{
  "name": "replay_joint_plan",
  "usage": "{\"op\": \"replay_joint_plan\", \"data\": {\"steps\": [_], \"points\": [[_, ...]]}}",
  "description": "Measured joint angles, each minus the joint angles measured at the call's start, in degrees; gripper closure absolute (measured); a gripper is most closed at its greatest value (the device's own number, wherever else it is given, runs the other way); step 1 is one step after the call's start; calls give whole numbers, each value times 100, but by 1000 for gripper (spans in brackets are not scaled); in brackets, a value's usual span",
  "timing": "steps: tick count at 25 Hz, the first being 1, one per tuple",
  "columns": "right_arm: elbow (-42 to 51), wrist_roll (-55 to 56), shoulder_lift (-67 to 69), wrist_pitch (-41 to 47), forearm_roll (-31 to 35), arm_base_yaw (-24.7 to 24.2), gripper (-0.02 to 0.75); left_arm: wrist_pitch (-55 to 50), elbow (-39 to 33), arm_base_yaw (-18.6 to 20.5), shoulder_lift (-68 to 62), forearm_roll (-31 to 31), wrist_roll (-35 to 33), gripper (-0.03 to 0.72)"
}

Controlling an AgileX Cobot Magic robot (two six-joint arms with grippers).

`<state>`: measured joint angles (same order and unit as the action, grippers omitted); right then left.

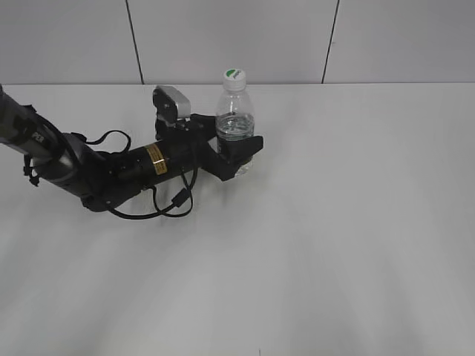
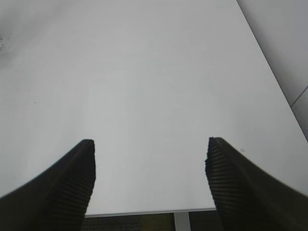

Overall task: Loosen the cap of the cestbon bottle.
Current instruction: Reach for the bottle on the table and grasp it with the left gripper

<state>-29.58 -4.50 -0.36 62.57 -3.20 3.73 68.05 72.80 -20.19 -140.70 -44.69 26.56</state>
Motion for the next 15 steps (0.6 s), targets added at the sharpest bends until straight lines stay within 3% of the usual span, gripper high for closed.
{"op": "replay_joint_plan", "data": {"steps": [15], "points": [[0,0,0,0,5,0,190,-189,234,-8,-140,-69,227,137]]}}
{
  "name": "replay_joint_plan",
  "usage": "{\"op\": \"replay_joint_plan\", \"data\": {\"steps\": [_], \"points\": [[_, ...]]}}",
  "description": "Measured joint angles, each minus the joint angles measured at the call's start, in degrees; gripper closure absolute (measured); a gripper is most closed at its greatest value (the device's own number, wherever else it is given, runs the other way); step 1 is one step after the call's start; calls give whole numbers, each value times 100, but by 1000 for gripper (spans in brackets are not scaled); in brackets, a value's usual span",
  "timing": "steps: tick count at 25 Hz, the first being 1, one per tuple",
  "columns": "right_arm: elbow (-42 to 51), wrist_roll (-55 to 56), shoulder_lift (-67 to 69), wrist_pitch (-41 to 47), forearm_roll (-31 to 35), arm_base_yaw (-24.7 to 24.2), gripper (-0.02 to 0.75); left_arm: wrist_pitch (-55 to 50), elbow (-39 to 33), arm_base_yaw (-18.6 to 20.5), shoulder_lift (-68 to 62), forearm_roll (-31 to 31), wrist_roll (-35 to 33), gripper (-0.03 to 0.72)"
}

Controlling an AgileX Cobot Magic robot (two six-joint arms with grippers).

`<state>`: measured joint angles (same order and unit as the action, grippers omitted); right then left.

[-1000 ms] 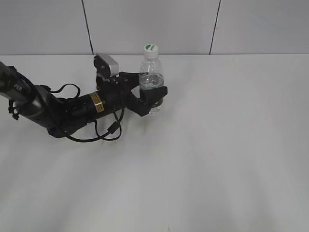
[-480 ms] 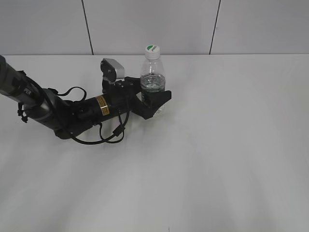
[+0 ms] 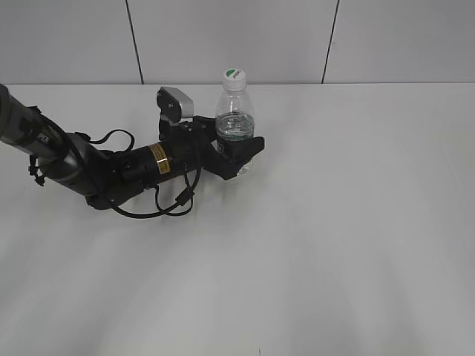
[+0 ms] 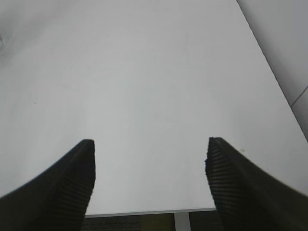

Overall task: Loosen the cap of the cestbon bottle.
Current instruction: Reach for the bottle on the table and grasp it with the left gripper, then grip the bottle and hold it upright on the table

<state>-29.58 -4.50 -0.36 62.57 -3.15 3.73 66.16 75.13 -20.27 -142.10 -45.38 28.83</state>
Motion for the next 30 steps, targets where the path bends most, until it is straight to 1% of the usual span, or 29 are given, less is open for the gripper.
{"op": "replay_joint_plan", "data": {"steps": [9,11,14,15,26,30], "points": [[0,0,0,0,0,0,190,-36,0,-29,0,5,4,148],[0,0,0,0,0,0,190,-43,0,-40,0,31,4,177],[0,0,0,0,0,0,190,-72,0,-40,0,64,-3,265],[0,0,0,0,0,0,190,-72,0,-40,0,64,-3,284],[0,0,0,0,0,0,190,-72,0,-51,0,68,-3,283],[0,0,0,0,0,0,190,11,0,-26,0,-134,-35,283]]}}
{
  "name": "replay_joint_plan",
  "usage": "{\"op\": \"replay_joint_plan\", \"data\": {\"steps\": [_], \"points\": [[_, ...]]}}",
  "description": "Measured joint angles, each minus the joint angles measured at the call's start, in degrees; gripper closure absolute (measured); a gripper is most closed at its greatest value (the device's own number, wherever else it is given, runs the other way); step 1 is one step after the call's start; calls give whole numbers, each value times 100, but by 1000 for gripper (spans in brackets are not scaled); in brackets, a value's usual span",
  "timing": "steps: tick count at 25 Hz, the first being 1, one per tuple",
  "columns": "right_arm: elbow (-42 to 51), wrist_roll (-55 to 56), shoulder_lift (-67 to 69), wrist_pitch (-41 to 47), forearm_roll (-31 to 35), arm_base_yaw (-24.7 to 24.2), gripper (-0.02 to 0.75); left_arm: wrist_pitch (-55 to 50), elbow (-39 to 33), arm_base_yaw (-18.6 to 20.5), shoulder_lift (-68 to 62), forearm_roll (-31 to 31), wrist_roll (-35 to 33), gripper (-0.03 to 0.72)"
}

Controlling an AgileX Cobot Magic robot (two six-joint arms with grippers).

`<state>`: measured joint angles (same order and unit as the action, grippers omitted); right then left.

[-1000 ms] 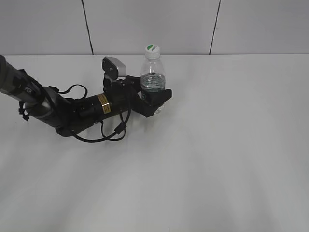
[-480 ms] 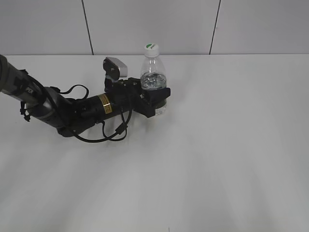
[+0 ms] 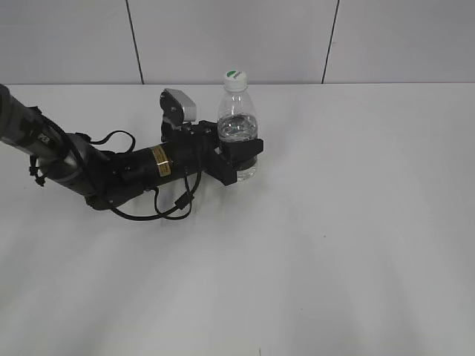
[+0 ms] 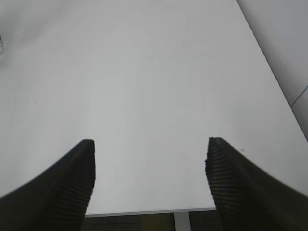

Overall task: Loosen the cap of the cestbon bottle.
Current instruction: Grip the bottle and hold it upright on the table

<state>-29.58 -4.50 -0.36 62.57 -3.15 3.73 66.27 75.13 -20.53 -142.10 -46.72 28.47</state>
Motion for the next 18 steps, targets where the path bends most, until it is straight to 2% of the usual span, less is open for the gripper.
{"op": "replay_joint_plan", "data": {"steps": [5,11,18], "points": [[0,0,0,0,0,0,190,93,-83,118,71,-585,-22,283],[0,0,0,0,0,0,190,71,-793,242,549,-679,-310,283],[0,0,0,0,0,0,190,91,-1437,155,982,-747,-588,283]]}}
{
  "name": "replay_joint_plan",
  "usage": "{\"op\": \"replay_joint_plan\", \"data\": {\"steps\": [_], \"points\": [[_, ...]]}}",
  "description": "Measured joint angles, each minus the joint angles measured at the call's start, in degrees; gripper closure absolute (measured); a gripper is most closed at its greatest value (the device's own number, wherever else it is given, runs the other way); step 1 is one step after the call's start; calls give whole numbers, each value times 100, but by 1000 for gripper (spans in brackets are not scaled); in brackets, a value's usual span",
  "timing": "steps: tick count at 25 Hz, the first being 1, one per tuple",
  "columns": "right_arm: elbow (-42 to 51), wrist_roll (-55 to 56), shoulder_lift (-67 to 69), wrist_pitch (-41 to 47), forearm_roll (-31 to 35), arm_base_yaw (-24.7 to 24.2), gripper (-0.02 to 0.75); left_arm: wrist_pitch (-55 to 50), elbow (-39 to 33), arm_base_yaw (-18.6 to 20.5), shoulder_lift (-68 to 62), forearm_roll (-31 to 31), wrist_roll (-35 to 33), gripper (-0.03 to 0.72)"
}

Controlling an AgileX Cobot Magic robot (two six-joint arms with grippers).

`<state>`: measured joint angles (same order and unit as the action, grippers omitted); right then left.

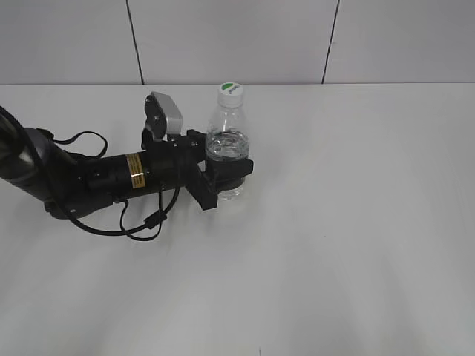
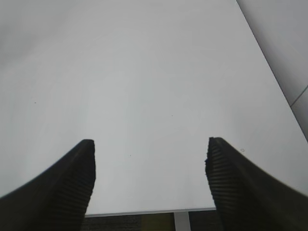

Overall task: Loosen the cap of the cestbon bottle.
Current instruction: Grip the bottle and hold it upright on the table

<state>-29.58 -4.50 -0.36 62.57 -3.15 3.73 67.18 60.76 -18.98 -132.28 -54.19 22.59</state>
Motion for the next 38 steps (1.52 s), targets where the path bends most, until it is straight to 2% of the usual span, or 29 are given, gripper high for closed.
{"op": "replay_joint_plan", "data": {"steps": [14,19,30,38], "points": [[0,0,0,0,0,0,190,-13,-224,-789,6,127,-86,283],[0,0,0,0,0,0,190,-1,9,-996,-52,105,-86,283],[0,0,0,0,0,0,190,-6,169,-1036,-178,-325,-86,283],[0,0,0,0,0,0,190,-8,169,-1036,-183,-12,-86,283]]}}
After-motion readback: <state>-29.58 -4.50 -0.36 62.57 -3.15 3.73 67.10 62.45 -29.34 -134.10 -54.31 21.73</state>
